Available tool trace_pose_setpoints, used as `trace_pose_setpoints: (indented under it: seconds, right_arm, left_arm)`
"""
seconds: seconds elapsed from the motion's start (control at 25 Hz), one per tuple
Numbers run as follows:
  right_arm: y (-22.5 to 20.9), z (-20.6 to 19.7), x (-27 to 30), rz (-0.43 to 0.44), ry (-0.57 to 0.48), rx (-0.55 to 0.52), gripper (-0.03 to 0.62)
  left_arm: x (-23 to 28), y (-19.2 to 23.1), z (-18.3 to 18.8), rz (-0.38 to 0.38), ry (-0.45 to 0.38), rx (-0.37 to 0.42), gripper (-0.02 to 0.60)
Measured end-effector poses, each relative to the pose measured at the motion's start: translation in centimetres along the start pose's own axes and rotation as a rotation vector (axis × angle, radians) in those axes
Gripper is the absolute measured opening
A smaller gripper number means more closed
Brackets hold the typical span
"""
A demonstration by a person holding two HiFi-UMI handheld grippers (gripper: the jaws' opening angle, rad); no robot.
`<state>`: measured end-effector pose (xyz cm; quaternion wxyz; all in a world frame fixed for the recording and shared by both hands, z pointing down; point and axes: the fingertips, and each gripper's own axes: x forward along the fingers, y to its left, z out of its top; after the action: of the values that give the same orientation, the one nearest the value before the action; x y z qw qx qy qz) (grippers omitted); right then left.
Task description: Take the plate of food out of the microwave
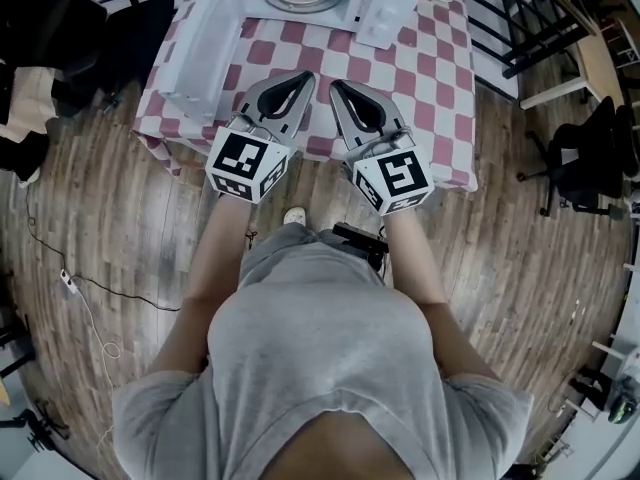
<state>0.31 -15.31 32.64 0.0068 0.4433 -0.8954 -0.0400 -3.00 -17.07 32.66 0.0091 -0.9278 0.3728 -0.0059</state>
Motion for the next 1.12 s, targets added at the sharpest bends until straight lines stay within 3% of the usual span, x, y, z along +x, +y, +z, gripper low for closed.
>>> trace_pose_setpoints:
  seconds: [0.36,0.52,0.64,0.8,0.92,1.12]
  right_arm:
    - [-3.3,-2.7,4.1,0.012,0.058,-0.012,0.028]
    - [-5.6,-4.1,5.9,0.033,0.075,0.021,0.028]
    - [-7.7,-4.8,7.2,0.058,0.088,0.035,0.028]
    - [-10.7,-5.2,9.2,0.067,0.081,0.053,0.028]
    - [-11.9,-6.1,10.6,0.076,0.091,0.071,0.028]
    - [-12.9,-7.7,12.9,0.092,0.114,0.092,0.028]
  left_arm:
    - [4.2,3.2,-2.7,-0.03,0.1,-0.076,0.003]
    - [6.7,4.8,-3.6,-0.04,0.047,-0.205,0.003]
    - [8.8,6.8,-4.0,0.017,0.011,-0.275,0.002]
    - [11.8,9.2,-4.6,0.109,0.03,-0.293,0.003]
    - [13.3,10.8,-5.9,0.174,0.06,-0.349,0.003]
    - [15.1,13.3,-8.1,0.218,0.084,-0.455,0.016]
